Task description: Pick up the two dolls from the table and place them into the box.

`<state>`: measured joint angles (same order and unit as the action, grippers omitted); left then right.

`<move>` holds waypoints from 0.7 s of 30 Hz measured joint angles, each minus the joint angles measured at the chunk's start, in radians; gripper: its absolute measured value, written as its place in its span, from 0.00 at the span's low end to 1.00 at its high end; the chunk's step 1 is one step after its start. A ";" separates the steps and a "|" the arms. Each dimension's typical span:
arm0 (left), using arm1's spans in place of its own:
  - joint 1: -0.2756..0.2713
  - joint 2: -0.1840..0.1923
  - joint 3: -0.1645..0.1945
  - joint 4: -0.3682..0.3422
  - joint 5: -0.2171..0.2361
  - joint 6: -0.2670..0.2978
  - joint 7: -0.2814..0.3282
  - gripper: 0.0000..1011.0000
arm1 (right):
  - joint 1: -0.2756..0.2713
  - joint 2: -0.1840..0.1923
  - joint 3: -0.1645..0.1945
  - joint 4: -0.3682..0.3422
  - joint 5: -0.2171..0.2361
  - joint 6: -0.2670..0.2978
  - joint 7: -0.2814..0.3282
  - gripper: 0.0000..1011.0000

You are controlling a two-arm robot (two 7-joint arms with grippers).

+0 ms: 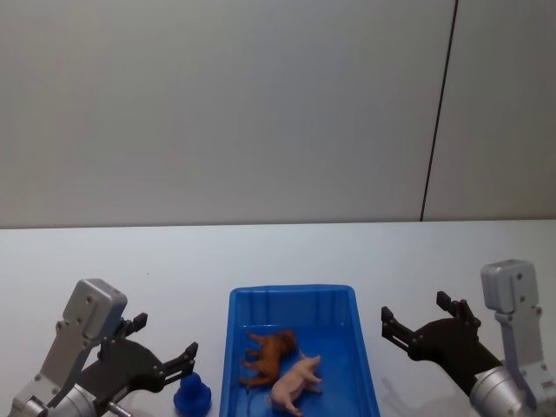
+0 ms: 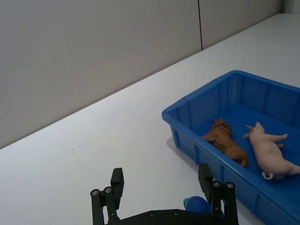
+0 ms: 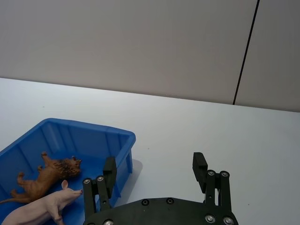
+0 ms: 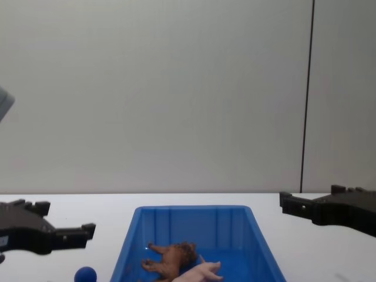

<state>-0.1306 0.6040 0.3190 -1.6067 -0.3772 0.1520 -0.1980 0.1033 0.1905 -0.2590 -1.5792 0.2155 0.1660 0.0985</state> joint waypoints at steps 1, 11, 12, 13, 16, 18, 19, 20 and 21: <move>0.000 0.001 -0.001 0.009 -0.001 -0.001 -0.013 0.99 | 0.000 0.000 0.000 0.000 0.000 0.000 0.000 0.99; -0.004 0.005 -0.004 0.062 -0.011 -0.015 -0.087 0.99 | 0.000 0.000 0.000 0.000 0.000 0.000 0.000 0.99; -0.005 0.005 -0.004 0.066 -0.012 -0.016 -0.092 0.99 | 0.000 0.000 0.000 0.000 0.000 0.000 0.000 0.99; -0.006 0.005 -0.004 0.075 -0.014 -0.019 -0.102 0.99 | 0.000 0.000 0.000 0.000 0.000 0.000 0.000 0.99; -0.008 0.003 -0.003 0.089 -0.016 -0.024 -0.124 0.99 | 0.000 0.000 0.000 0.000 0.000 0.000 0.000 0.99; -0.009 0.001 -0.002 0.097 -0.017 -0.026 -0.133 0.99 | 0.000 0.000 0.000 0.000 0.000 0.000 0.000 0.99; -0.011 -0.001 -0.001 0.105 -0.017 -0.028 -0.142 0.99 | 0.000 0.000 0.000 0.000 0.000 0.000 0.000 0.99; -0.012 -0.001 -0.001 0.107 -0.017 -0.029 -0.146 0.99 | 0.000 0.000 0.000 0.000 0.000 0.000 0.000 0.99; -0.013 -0.003 0.000 0.112 -0.017 -0.030 -0.151 0.99 | 0.000 0.000 0.000 0.000 0.000 0.000 0.000 0.99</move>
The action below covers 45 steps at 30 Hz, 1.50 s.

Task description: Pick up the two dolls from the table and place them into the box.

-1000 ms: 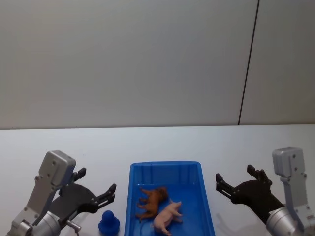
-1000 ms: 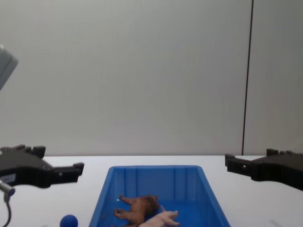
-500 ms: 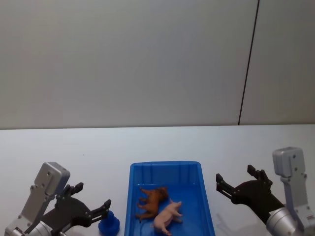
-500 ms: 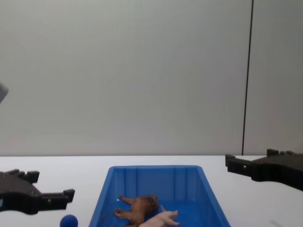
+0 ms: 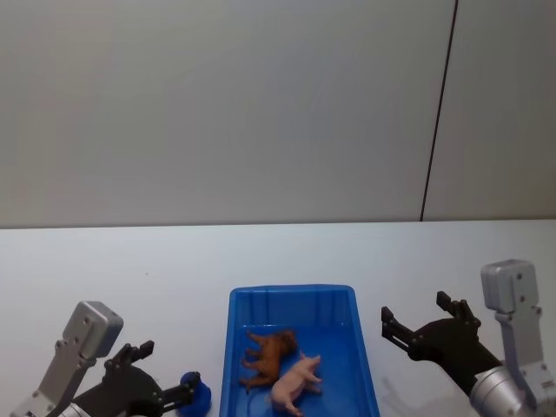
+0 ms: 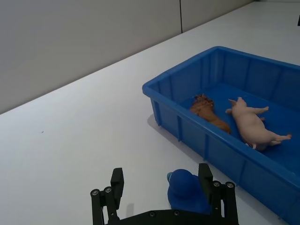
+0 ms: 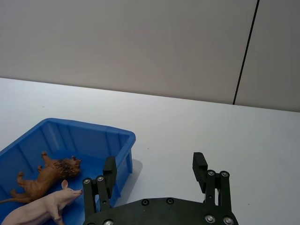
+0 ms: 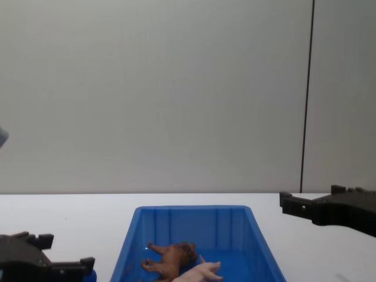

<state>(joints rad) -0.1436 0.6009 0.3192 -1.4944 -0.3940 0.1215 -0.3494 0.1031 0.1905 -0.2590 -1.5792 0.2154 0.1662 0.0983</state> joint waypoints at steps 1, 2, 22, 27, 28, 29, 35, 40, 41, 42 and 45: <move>-0.002 -0.002 0.001 0.007 0.000 -0.002 -0.008 0.99 | 0.000 0.000 0.000 0.000 0.000 0.000 0.000 0.99; -0.004 -0.004 0.002 0.012 0.000 -0.003 -0.012 0.99 | 0.000 0.000 0.000 0.000 0.000 0.000 0.000 0.99; -0.048 -0.044 0.025 0.097 0.050 -0.012 -0.086 0.78 | 0.000 0.000 0.000 0.000 0.000 0.000 0.000 0.99; -0.058 -0.054 0.030 0.115 0.063 -0.017 -0.092 0.60 | 0.000 0.000 0.000 0.000 0.000 0.000 0.000 0.99; -0.059 -0.055 0.031 0.117 0.065 -0.018 -0.093 0.58 | 0.000 0.000 0.000 0.000 0.000 0.000 0.000 0.99; -0.060 -0.056 0.031 0.118 0.066 -0.019 -0.094 0.56 | 0.000 0.000 0.000 0.000 0.000 0.000 0.000 0.99; -0.067 -0.064 0.035 0.131 0.073 -0.027 -0.096 0.36 | 0.000 0.000 0.000 0.000 0.000 0.000 0.000 0.99; -0.069 -0.067 0.036 0.135 0.074 -0.033 -0.096 0.31 | 0.000 0.000 0.000 0.000 0.000 0.000 0.000 0.99; -0.069 -0.067 0.036 0.135 0.074 -0.034 -0.096 0.31 | 0.000 0.000 0.000 0.000 0.000 0.000 0.000 0.99; -0.069 -0.067 0.036 0.135 0.074 -0.034 -0.096 0.30 | 0.000 0.000 0.000 0.000 0.000 0.000 0.000 0.99; -0.068 -0.065 0.035 0.126 0.074 -0.036 -0.090 0.28 | 0.000 0.000 0.000 0.000 0.000 0.000 0.000 0.99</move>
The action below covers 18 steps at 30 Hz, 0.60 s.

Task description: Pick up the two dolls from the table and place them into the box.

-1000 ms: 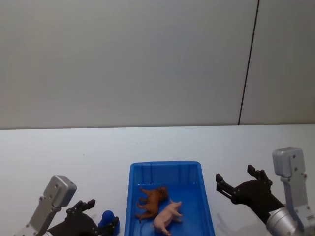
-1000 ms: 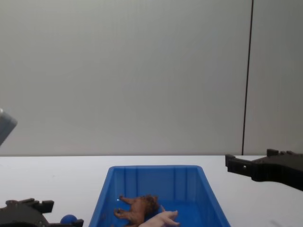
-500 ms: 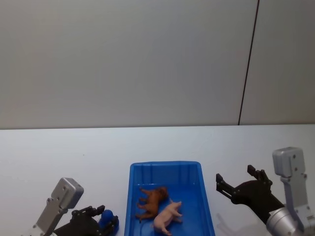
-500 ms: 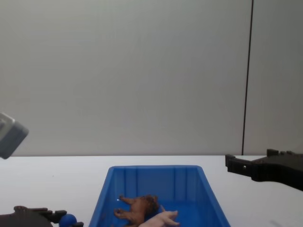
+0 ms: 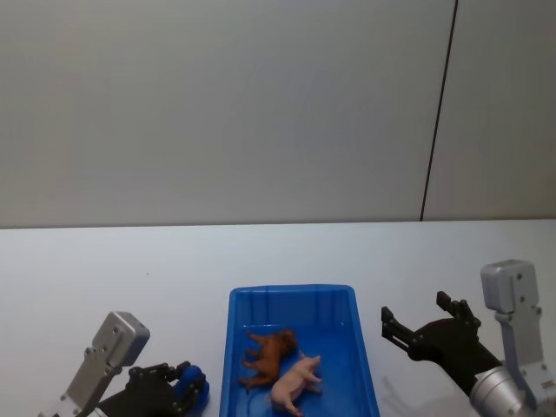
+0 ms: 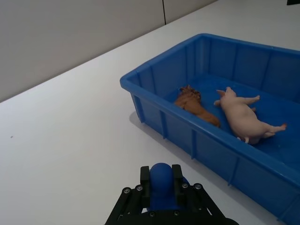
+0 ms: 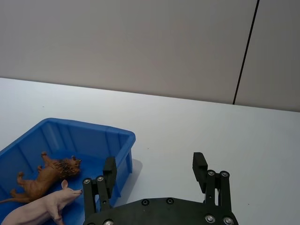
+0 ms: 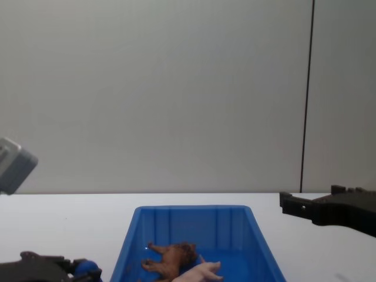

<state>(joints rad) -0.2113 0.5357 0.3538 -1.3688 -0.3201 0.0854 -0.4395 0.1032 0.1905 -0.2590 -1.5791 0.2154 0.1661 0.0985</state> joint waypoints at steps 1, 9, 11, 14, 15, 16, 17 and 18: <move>0.002 0.002 -0.002 -0.008 0.000 -0.001 0.004 0.27 | 0.000 0.000 0.000 0.000 0.000 0.000 0.000 0.99; 0.012 0.021 -0.018 -0.073 0.002 -0.008 0.037 0.23 | 0.000 0.000 0.000 0.000 0.000 0.000 0.000 0.99; 0.013 0.026 -0.022 -0.091 0.004 -0.009 0.045 0.22 | 0.000 0.000 0.000 0.000 0.000 0.000 0.000 0.99; 0.014 0.033 -0.028 -0.123 0.011 -0.011 0.056 0.20 | 0.000 0.000 0.000 0.000 0.000 0.000 0.000 0.99; 0.013 0.035 -0.031 -0.141 0.016 -0.012 0.060 0.19 | 0.000 0.000 0.000 0.000 0.000 0.000 0.000 0.99; 0.013 0.036 -0.031 -0.147 0.018 -0.013 0.061 0.19 | 0.000 0.000 0.000 0.000 0.000 0.000 0.000 0.99; 0.010 0.036 -0.033 -0.164 0.023 -0.014 0.062 0.18 | 0.000 0.000 0.000 0.000 0.000 0.000 0.000 0.99; 0.008 0.036 -0.033 -0.170 0.026 -0.015 0.062 0.18 | 0.000 0.000 0.000 0.000 0.000 0.000 0.000 0.99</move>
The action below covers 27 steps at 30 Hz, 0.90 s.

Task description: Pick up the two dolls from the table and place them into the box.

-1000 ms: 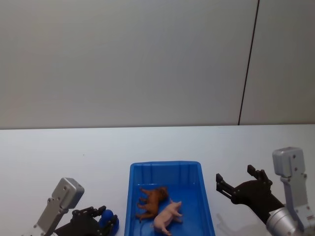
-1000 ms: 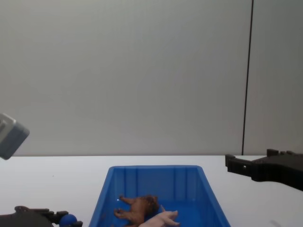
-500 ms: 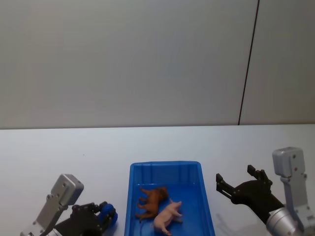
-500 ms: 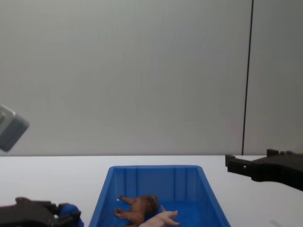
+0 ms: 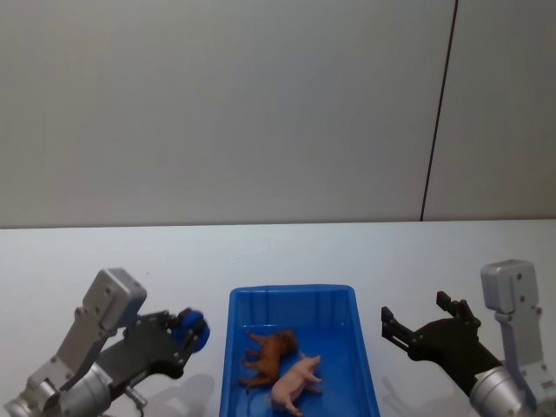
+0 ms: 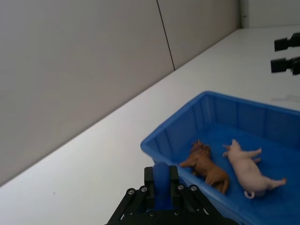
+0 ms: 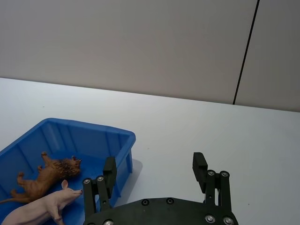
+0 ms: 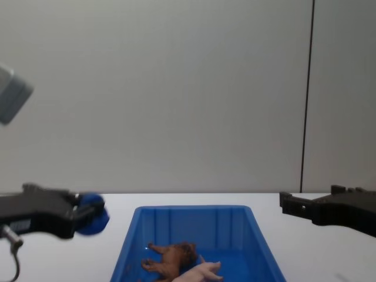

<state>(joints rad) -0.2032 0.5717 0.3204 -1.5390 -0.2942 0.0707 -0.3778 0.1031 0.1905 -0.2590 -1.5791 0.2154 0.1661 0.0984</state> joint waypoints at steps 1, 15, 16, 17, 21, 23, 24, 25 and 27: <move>-0.002 0.000 0.000 -0.007 0.004 -0.001 0.000 0.17 | 0.000 0.000 0.000 0.000 0.000 0.000 0.000 0.99; -0.057 -0.064 0.028 -0.087 0.049 0.001 -0.049 0.24 | 0.000 0.000 0.000 0.000 0.000 0.000 0.000 0.99; -0.061 -0.073 0.033 -0.092 0.052 0.006 -0.051 0.28 | 0.000 0.000 0.000 0.000 0.000 0.000 0.000 0.99; -0.064 -0.077 0.036 -0.094 0.054 0.008 -0.052 0.30 | 0.000 0.000 0.000 0.000 0.000 0.000 0.000 0.99; -0.075 -0.101 0.049 -0.106 0.065 0.025 -0.051 0.45 | 0.000 0.000 0.000 0.000 0.000 0.000 0.000 0.99; -0.078 -0.107 0.052 -0.110 0.067 0.030 -0.050 0.51 | 0.000 0.000 0.000 0.000 0.000 0.000 0.000 0.99; -0.080 -0.112 0.055 -0.112 0.070 0.034 -0.049 0.54 | 0.000 0.000 0.000 0.000 0.000 0.000 0.000 0.99; -0.081 -0.115 0.057 -0.114 0.071 0.036 -0.048 0.57 | 0.000 0.000 0.000 0.000 0.000 0.000 0.000 0.99; -0.084 -0.120 0.059 -0.116 0.073 0.040 -0.047 0.63 | 0.000 0.000 0.000 0.000 0.000 0.000 0.000 0.99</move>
<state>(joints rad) -0.2868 0.4521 0.3799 -1.6552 -0.2210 0.1102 -0.4250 0.1031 0.1905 -0.2590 -1.5791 0.2154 0.1661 0.0984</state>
